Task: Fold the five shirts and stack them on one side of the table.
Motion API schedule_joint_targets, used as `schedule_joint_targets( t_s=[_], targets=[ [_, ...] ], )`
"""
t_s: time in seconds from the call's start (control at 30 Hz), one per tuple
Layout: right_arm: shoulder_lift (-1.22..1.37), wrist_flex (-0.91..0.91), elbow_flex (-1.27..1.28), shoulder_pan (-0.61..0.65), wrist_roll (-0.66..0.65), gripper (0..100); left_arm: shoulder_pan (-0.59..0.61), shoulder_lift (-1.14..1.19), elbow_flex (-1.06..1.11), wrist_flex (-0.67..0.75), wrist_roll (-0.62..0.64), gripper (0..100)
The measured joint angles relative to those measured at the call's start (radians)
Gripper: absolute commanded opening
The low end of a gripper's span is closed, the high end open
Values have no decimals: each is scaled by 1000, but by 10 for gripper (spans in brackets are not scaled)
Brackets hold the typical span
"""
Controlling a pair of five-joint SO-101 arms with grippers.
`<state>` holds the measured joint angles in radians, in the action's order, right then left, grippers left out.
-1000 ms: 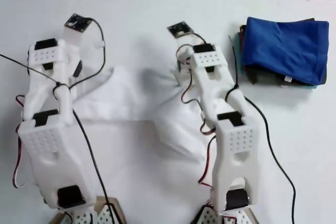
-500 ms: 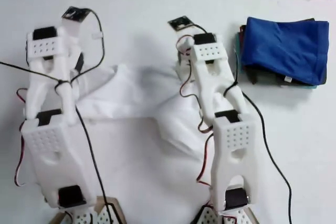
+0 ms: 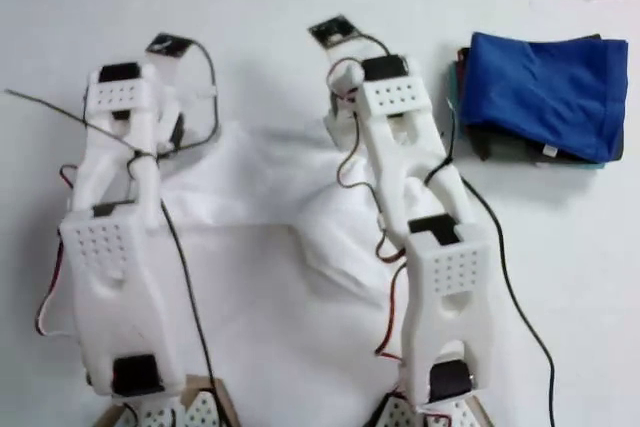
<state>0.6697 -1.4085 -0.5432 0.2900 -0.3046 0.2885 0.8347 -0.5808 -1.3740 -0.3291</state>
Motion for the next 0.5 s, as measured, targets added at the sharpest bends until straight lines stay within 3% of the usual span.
schedule_joint_targets(
  t_s=[0.23, 0.5],
  targets=[
    [123, 100, 3, -31, 0, 19, 58, 143, -245, -9, -49, 30],
    [143, 114, 0, -40, 0, 19, 78, 282, -519, -132, -101, 30]
  ],
)
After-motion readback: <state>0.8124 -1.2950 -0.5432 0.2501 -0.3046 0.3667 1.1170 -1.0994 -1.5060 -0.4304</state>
